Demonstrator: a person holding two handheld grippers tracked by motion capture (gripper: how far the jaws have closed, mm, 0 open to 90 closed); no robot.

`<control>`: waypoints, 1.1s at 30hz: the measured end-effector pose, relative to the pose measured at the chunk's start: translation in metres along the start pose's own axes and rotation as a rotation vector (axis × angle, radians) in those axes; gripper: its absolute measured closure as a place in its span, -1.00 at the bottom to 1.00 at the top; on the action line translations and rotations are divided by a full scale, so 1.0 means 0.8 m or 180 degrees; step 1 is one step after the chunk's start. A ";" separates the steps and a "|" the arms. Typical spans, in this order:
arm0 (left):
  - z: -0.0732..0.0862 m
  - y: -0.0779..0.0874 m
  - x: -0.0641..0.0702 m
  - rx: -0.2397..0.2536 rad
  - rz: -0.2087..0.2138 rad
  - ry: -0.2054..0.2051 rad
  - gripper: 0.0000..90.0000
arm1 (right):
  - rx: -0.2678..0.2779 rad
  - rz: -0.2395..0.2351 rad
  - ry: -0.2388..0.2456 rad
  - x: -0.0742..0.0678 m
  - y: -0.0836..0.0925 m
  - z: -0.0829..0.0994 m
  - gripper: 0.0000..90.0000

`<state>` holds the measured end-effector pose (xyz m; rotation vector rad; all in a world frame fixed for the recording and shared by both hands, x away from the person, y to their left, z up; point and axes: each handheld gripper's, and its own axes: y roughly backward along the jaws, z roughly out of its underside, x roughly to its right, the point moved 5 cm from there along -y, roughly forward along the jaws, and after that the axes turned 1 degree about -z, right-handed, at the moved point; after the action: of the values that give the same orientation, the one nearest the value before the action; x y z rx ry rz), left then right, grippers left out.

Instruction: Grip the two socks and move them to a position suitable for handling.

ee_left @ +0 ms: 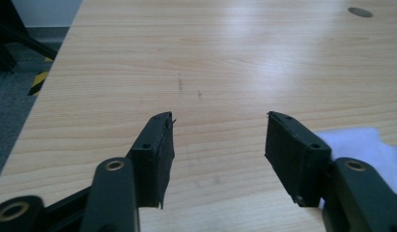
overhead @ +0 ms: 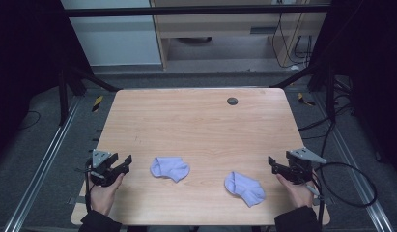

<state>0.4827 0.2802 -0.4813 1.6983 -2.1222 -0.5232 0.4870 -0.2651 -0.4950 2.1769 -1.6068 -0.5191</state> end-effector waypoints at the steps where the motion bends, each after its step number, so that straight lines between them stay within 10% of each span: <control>1: 0.001 0.000 0.004 -0.0017 0.0031 -0.0025 -0.02 | -0.0007 -0.0026 0.0001 -0.003 0.001 0.000 -0.41; 21: -0.008 -0.003 0.090 -0.0057 0.0561 -0.0362 0.02 | 0.0001 -0.0355 0.0320 -0.056 0.024 -0.021 -0.34; 33: -0.015 -0.015 0.155 -0.0097 0.0793 -0.0557 0.07 | -0.0228 -0.0561 0.0535 -0.076 0.040 0.008 -0.22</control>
<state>0.4730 0.1556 -0.4702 1.3885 -2.3923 -0.6449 0.4408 -0.2163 -0.4804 2.2546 -1.2985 -0.4240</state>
